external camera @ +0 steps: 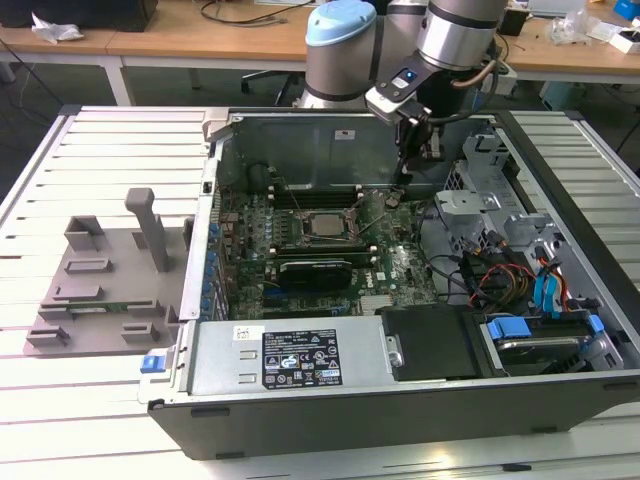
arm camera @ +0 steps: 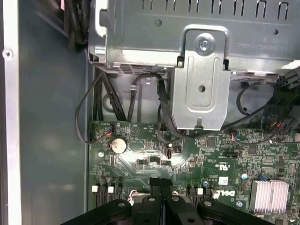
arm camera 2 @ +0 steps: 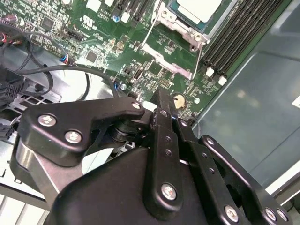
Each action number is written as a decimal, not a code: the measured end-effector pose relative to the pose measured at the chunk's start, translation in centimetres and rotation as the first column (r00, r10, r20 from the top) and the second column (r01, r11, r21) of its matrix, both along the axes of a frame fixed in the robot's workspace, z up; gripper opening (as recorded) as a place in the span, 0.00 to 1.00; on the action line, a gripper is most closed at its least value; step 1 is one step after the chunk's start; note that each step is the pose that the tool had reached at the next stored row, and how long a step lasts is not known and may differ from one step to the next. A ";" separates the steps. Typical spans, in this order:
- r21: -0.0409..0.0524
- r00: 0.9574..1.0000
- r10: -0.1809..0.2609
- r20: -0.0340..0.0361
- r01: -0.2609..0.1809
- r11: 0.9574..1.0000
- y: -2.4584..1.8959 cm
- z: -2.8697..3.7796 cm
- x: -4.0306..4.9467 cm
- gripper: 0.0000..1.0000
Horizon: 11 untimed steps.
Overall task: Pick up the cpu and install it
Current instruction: 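Close the cpu cover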
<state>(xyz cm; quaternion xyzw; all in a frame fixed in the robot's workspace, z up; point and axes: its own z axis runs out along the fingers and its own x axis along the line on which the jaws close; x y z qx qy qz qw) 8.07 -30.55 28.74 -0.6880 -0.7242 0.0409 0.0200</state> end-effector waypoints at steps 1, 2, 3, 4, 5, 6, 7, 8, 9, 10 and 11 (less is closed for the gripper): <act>0.000 1.000 0.000 0.000 0.000 1.000 0.02 0.00 0.21 0.11; 0.000 1.000 0.000 0.000 0.000 1.000 0.03 0.00 0.34 0.11; 0.000 1.000 0.000 0.000 0.000 1.000 0.05 0.00 0.45 0.11; -0.001 1.000 0.000 0.000 0.000 1.000 0.12 0.00 0.76 0.11; -0.001 1.000 0.000 0.000 0.000 1.000 0.17 0.00 0.90 0.11; -0.001 1.000 0.000 0.000 0.000 1.000 0.21 0.00 0.99 0.11; -0.001 1.000 0.000 0.000 0.000 1.000 0.23 0.00 1.05 0.11; -0.001 1.000 0.000 0.000 0.000 1.000 0.28 -0.01 1.17 0.11; -0.001 1.000 0.000 0.000 0.000 1.000 0.30 -0.01 1.22 0.11; -0.001 1.000 0.000 0.000 0.000 1.000 0.32 -0.04 1.28 0.11; -0.001 1.000 0.000 0.000 0.000 1.000 0.34 -0.07 1.31 0.11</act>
